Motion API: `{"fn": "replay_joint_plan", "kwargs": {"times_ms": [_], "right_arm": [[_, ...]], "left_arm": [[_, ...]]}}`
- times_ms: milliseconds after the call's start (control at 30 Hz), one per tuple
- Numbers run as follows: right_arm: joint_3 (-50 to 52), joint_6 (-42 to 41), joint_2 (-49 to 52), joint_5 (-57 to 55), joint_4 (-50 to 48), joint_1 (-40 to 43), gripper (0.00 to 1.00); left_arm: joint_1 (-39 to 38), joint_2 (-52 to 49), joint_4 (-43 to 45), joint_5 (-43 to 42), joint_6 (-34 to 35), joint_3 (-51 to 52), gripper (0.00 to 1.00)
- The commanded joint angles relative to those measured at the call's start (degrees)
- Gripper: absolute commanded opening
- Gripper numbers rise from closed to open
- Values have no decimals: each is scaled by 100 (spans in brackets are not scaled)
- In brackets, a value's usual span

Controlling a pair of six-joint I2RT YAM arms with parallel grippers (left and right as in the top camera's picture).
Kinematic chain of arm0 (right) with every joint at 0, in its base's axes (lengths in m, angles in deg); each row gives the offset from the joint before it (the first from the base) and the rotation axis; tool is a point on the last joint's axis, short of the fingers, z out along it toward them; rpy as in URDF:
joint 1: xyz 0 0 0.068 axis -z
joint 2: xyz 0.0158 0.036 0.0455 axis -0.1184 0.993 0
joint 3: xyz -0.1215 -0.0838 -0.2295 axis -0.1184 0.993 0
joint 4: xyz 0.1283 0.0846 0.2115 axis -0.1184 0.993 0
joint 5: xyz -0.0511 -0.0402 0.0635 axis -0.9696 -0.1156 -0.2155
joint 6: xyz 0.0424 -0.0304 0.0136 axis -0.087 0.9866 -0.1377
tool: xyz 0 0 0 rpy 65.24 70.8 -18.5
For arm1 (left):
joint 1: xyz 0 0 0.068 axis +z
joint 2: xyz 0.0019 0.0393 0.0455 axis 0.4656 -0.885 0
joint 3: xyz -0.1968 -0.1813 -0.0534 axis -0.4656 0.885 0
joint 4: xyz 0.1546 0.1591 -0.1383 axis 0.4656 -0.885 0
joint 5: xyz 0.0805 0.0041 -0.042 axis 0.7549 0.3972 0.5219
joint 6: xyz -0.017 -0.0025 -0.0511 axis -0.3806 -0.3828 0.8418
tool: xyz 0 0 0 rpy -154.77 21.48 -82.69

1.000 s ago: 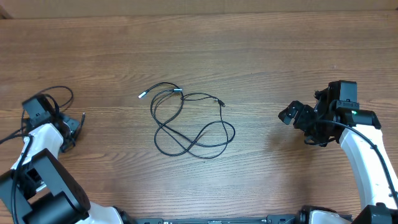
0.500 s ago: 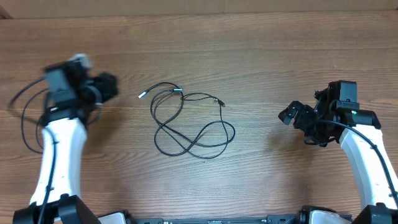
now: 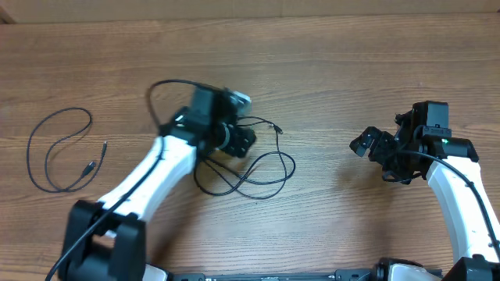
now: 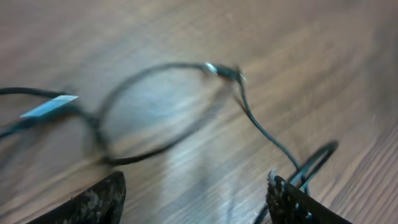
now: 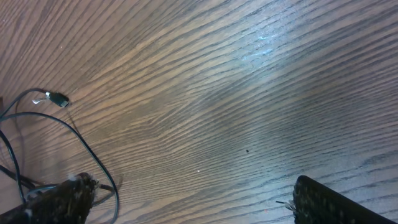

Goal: Untangle cables
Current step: 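Move the left gripper back to the remaining cables at center, then lower the left gripper and grasp a strand of the remaining cables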

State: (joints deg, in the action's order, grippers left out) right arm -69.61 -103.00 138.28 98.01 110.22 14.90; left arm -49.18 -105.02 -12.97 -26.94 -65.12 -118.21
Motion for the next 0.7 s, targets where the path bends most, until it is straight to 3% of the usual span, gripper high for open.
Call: {"fn": "replay_joint_plan", "kwargs": {"times_ms": [0,233,433,667], "right_arm": [[0,4,26,11,-20,-44,100],[0,4,26,9,-20,-44,100],[0,7,28,9,-4,-44,100],[0,7,26,9,-4,-44,100]], "left_arm": [[-459,-452,-22,409,-614,-26,72],[-929,-1130,-35,505,-855,-26,69],[-1005,-1340,-63,896,-846,-28,53],[-1003,-1071,-452,1084,-835,-452,54]]}}
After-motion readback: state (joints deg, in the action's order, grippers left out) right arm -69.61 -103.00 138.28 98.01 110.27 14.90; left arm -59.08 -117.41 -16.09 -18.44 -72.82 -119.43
